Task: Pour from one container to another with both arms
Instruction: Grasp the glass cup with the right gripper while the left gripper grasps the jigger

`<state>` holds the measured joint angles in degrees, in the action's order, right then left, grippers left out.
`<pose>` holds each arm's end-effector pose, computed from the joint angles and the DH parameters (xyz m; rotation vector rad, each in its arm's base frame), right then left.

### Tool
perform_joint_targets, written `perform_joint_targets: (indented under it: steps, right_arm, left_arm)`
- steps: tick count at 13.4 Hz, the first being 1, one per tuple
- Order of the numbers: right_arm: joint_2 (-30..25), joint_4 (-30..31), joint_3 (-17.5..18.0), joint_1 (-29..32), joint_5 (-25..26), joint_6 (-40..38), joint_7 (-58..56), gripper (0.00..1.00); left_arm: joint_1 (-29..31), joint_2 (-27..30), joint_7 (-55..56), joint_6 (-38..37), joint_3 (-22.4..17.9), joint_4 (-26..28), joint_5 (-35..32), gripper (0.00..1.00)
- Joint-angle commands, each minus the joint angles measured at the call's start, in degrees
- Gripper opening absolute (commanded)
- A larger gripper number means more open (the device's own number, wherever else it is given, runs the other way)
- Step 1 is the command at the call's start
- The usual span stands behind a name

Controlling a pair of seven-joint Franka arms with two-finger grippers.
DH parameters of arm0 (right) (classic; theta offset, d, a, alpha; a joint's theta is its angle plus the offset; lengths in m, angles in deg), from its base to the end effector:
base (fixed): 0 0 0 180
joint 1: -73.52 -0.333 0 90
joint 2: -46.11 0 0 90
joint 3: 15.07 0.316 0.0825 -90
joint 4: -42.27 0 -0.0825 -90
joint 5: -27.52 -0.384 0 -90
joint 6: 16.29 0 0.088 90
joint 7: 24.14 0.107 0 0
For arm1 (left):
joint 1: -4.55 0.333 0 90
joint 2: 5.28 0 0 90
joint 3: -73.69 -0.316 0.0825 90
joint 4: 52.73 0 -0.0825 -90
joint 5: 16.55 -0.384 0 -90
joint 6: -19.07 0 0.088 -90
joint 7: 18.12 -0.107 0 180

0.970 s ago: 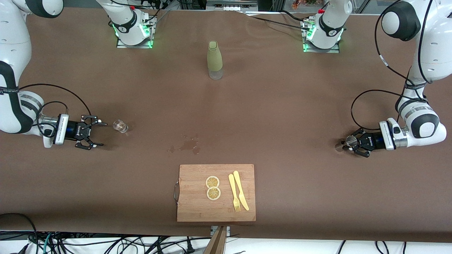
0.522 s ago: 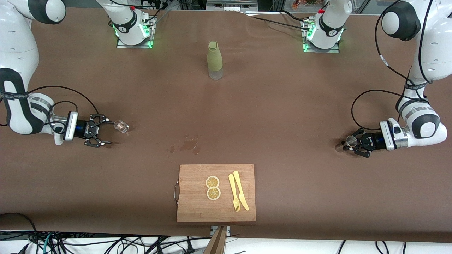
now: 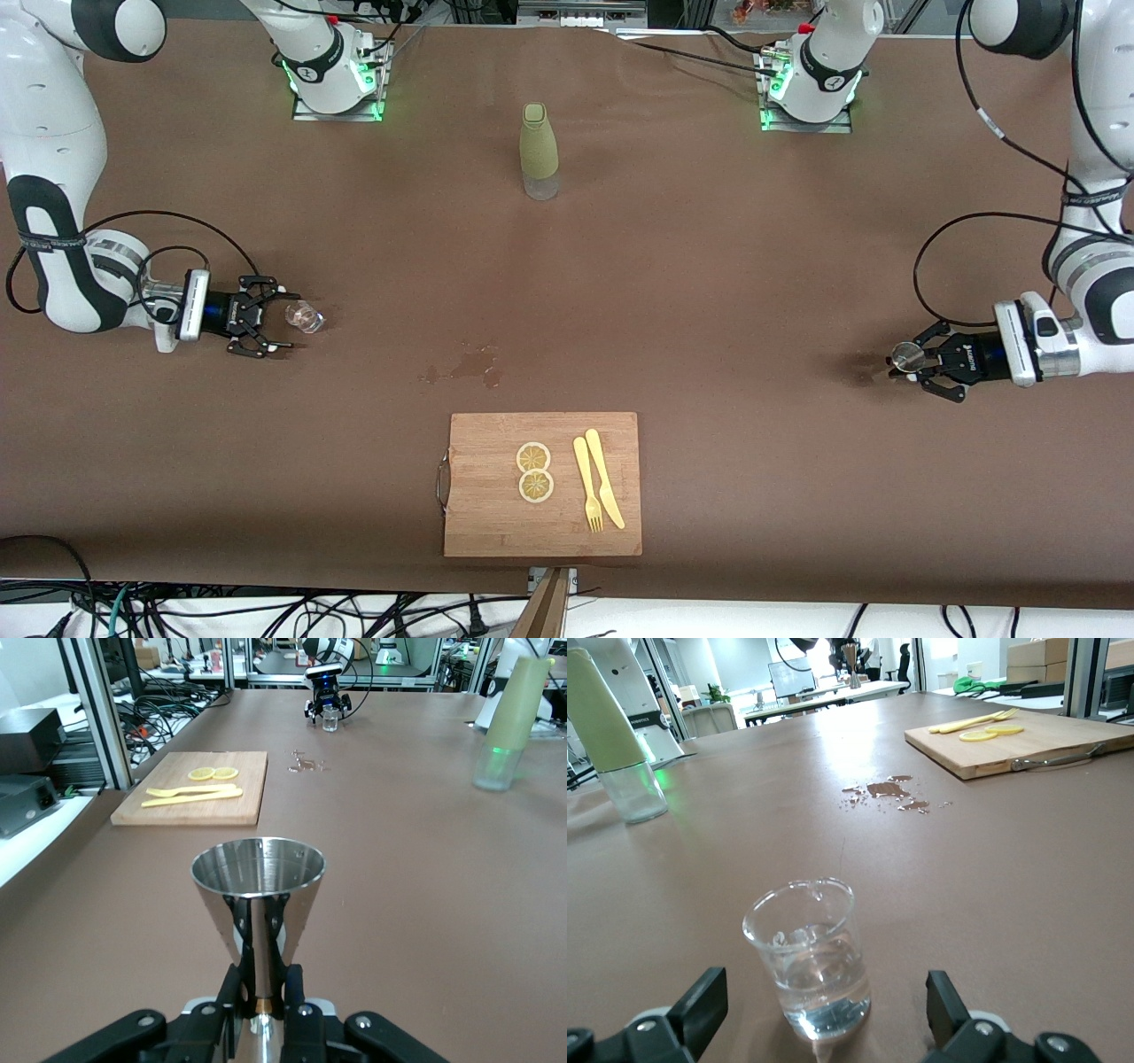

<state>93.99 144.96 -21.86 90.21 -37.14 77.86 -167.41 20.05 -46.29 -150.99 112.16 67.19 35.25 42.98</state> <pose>0.5475 -0.1391 0.0805 -1.5791 -1.2975 -0.9034 0.6473 0.1544 0.2365 1.6151 -1.5435 0.9339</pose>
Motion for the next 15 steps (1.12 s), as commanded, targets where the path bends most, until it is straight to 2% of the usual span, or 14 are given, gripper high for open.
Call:
perform_joint_targets:
  steps: [1, 4, 7, 10, 12, 13, 15]
  right_arm:
    - [-0.42, 1.11, 0.20, 0.01, -2.04, -0.81, -1.57, 1.00]
    - [0.19, 1.11, 0.64, -0.52, -3.27, -0.90, -2.54, 1.00]
    - [0.98, 1.11, 0.73, -1.40, -4.32, -0.99, -2.71, 1.00]
    - [1.86, 1.03, 1.08, -2.10, -4.86, -1.43, -4.64, 1.00]
    - [2.39, 1.11, 1.26, -2.54, -4.86, -1.51, -4.73, 0.99]
    - [2.65, 1.03, 1.60, -2.54, -5.29, -1.52, -5.08, 0.98]
    - [2.74, 1.03, 1.61, -2.63, -5.74, -1.52, -7.36, 0.86]
  left_arm:
    - [-4.76, 2.08, 3.92, 3.22, 0.34, 2.20, -0.91, 0.00]
    - [-6.97, 2.43, 8.41, 3.85, 0.61, 2.20, -0.03, 0.00]
    - [-7.77, 2.25, 8.59, 6.83, 2.45, 5.19, 2.52, 0.00]
    - [-11.71, 2.17, 8.42, 8.23, 3.16, 5.02, 1.91, 0.00]
    - [-14.87, 1.90, 8.77, 12.88, 4.47, 5.19, 2.25, 0.00]
    - [-17.24, 1.73, 11.47, 14.38, 4.56, 5.28, 2.35, 0.00]
    - [-21.11, 1.46, 15.18, 18.41, 4.74, 5.10, 2.43, 0.00]
